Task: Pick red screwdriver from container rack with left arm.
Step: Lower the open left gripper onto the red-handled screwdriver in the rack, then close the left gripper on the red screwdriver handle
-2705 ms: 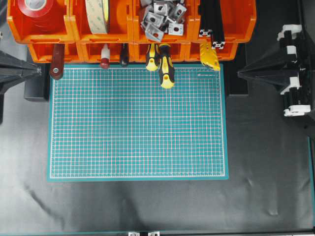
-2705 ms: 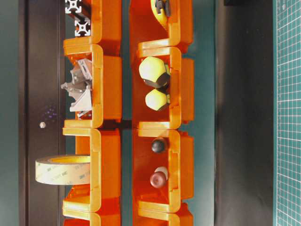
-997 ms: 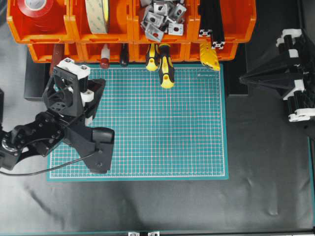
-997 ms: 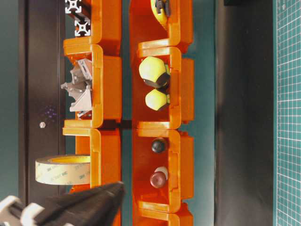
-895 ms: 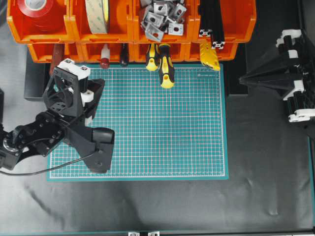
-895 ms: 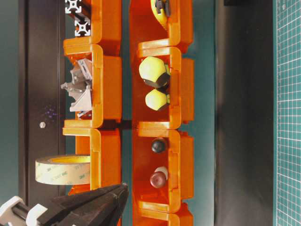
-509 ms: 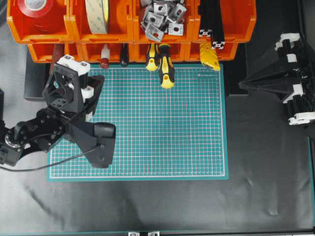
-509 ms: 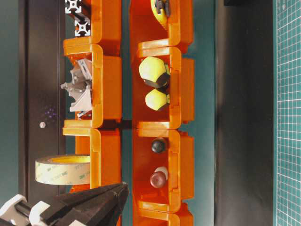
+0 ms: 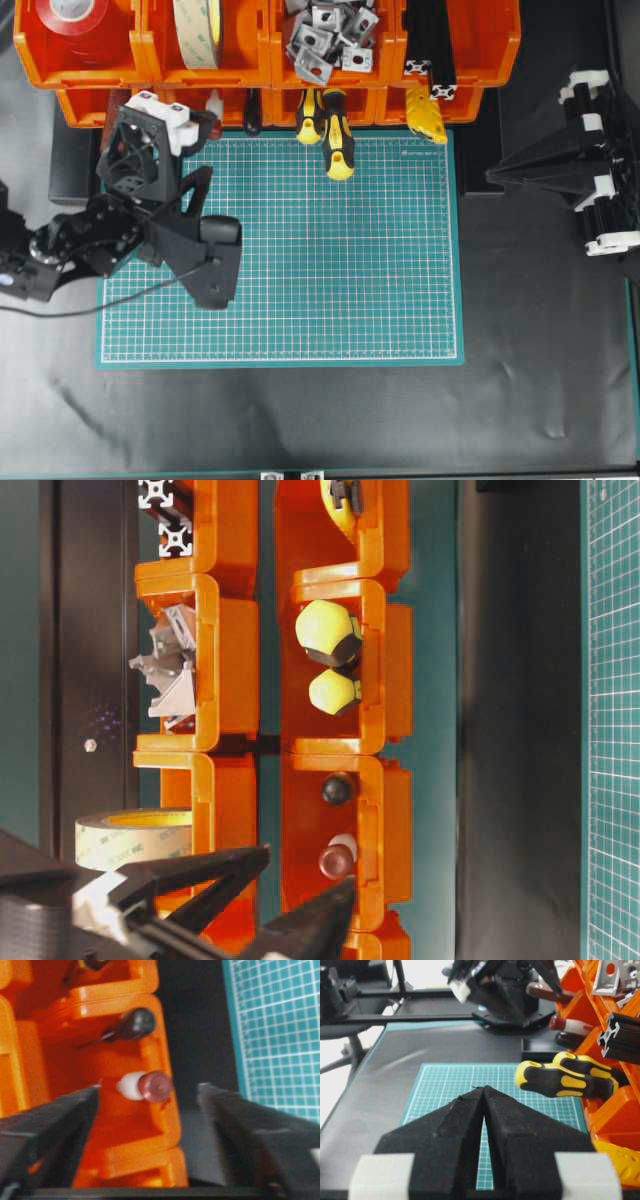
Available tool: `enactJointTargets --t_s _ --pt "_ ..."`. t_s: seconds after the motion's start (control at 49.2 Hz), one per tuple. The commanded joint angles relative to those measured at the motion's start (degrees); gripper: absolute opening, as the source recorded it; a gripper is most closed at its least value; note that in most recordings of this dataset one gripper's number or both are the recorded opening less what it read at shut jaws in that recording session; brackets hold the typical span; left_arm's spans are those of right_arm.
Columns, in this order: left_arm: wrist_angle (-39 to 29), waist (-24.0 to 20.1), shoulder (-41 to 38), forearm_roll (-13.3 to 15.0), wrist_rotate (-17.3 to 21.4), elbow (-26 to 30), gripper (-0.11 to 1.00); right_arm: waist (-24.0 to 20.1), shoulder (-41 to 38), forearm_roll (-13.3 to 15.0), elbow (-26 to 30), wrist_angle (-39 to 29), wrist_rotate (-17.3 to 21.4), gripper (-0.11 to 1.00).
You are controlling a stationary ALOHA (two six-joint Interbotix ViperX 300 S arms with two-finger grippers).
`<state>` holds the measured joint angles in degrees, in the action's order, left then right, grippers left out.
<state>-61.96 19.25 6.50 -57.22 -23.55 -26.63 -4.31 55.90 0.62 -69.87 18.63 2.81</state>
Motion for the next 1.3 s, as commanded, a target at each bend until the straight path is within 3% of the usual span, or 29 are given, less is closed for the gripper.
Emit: enactJointTargets --t_s 0.0,0.366,0.875,1.017,1.282 --pt "1.93 -1.14 0.88 -0.18 -0.53 -0.35 0.89 -0.18 -0.09 0.09 0.7 0.0 -0.09 0.0" --pt "5.27 -5.1 0.7 -0.18 -0.79 -1.05 0.9 -0.18 -0.09 0.09 0.44 0.0 -0.09 0.0" --pt "5.27 -5.45 0.53 -0.18 -0.88 -1.41 0.87 -0.18 -0.09 0.09 0.09 0.09 -0.09 0.0" --pt "5.19 -5.1 0.53 -0.18 -0.88 -1.41 0.75 -0.09 0.0 0.09 0.09 0.09 0.09 0.0" --pt "5.27 -4.66 0.44 -0.18 -0.26 -1.49 0.39 -0.18 0.18 0.09 0.09 0.26 -0.09 0.0"
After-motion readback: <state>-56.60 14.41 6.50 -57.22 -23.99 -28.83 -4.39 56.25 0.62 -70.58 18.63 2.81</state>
